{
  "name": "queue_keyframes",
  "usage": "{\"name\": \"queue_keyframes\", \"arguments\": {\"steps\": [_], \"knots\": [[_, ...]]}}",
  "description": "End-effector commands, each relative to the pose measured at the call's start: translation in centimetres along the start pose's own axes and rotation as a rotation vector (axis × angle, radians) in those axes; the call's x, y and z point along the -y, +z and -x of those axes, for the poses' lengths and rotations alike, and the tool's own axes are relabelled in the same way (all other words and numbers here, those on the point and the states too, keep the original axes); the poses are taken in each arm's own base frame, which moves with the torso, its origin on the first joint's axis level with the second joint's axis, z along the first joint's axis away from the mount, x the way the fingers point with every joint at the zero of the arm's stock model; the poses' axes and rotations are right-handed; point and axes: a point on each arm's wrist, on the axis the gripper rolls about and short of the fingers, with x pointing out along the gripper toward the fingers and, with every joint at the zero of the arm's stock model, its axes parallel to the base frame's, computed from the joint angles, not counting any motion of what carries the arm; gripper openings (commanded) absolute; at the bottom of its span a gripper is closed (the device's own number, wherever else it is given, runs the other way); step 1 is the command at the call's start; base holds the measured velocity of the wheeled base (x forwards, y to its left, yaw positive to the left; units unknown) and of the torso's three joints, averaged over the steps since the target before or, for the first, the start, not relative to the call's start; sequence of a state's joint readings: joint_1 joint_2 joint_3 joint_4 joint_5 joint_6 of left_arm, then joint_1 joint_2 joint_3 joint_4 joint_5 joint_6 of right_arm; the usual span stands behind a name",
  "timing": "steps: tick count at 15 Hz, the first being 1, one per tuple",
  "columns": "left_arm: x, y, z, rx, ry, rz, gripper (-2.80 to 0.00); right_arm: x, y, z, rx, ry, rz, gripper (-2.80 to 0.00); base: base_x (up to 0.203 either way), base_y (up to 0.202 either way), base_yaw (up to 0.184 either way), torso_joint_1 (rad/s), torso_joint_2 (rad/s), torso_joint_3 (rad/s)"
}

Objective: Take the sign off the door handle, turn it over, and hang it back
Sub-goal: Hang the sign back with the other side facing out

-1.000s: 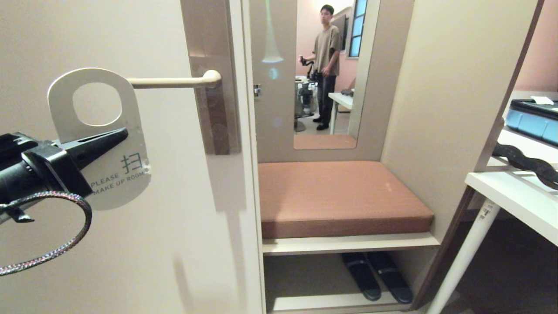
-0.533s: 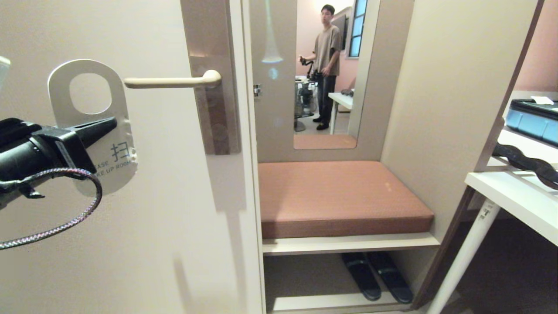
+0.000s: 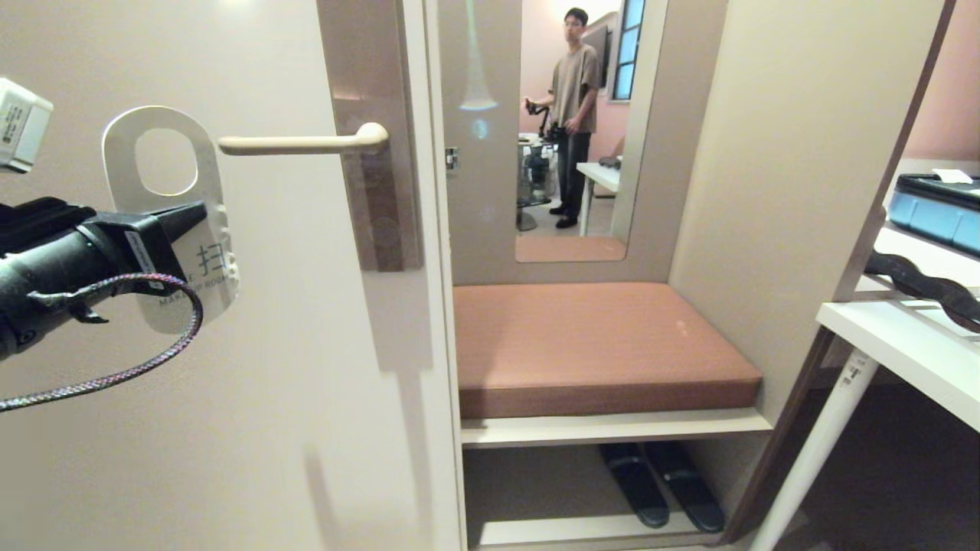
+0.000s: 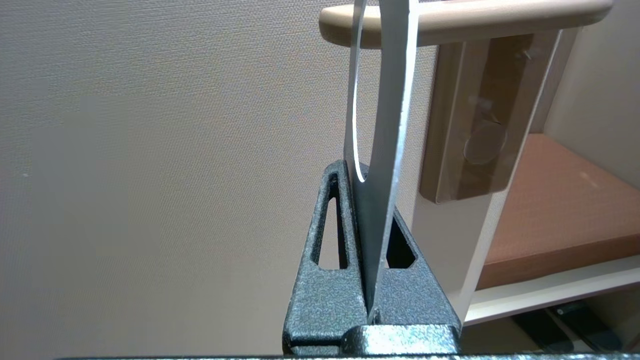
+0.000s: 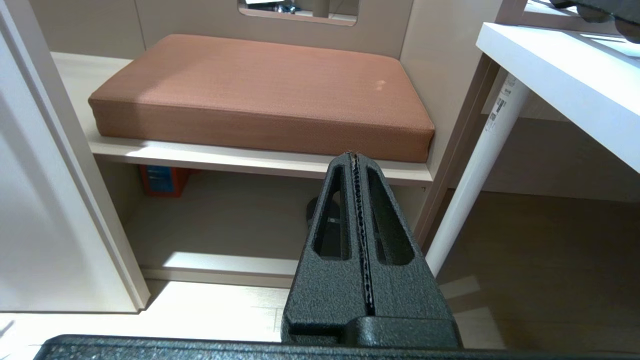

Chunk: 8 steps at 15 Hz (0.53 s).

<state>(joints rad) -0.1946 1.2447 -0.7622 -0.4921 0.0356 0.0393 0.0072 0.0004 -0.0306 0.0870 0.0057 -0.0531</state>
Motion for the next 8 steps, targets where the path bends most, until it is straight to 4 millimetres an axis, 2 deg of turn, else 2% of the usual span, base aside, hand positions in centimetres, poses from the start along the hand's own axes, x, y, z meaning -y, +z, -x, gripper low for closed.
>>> {"name": "queue_keyframes", "arguments": {"steps": [1, 8], "knots": [[0.0, -0.1, -0.8, -0.010, 0.001, -0.001, -2.80, 0.0, 0.0, 0.0, 0.000, 0.001, 0.001, -2.80, 0.000, 0.000, 0.000, 0.000, 0.00, 0.000], [0.0, 0.7, -2.7, 0.009, 0.038, 0.024, -2.80, 0.0, 0.0, 0.0, 0.000, 0.001, 0.001, -2.80, 0.000, 0.000, 0.000, 0.000, 0.00, 0.000]]}}
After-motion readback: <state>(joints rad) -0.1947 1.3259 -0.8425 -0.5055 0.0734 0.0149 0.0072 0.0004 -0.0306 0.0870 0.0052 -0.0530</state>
